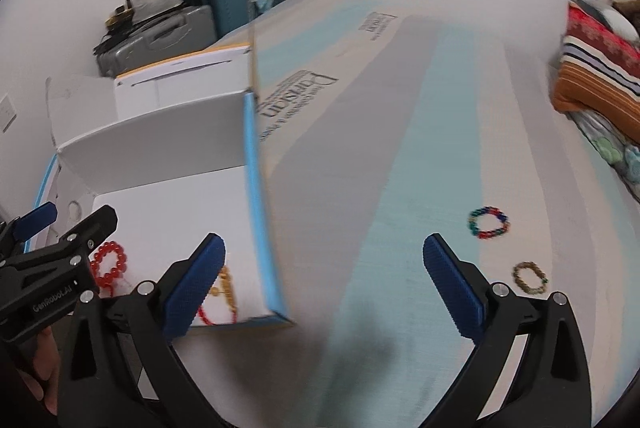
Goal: Organize jewelry
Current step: 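Move both tools back over the last two bracelets on the bed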
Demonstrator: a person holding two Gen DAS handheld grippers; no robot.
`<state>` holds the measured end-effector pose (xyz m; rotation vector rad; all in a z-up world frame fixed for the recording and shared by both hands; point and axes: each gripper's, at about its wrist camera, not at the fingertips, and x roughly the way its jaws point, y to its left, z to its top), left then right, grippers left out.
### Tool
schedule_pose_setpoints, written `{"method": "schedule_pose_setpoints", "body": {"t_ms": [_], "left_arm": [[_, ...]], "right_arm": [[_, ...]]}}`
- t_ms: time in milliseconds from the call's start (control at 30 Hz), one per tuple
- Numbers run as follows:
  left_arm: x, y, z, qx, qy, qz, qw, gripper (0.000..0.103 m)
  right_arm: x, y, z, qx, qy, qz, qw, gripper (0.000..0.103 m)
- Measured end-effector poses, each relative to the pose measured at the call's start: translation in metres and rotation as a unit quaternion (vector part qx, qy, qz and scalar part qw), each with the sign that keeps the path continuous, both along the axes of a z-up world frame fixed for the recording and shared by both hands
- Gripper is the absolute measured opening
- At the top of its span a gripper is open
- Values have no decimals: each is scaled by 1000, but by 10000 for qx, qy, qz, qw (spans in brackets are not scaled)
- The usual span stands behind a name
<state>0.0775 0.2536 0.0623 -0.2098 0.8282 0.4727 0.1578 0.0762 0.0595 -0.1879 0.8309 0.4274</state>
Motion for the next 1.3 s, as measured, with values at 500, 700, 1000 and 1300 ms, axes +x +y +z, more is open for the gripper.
{"method": "schedule_pose_setpoints", "body": {"t_ms": [500,700,1000,1300], "left_arm": [[40,-68,0,38,-52,-507,9987,97],[58,-102,-1,95,-5,-810,9967,97],[97,-157,-18,149,195,-1237,9920,97],[145,-206,-34,112,330,-1656,9856,97]], "right_arm": [[24,-84,0,30,0,-615,9981,95],[38,-127,-1,168,16,-916,9957,95],[53,-180,-11,172,32,-1292,9915,95],[74,-226,-33,140,208,-1580,9871,95]]}}
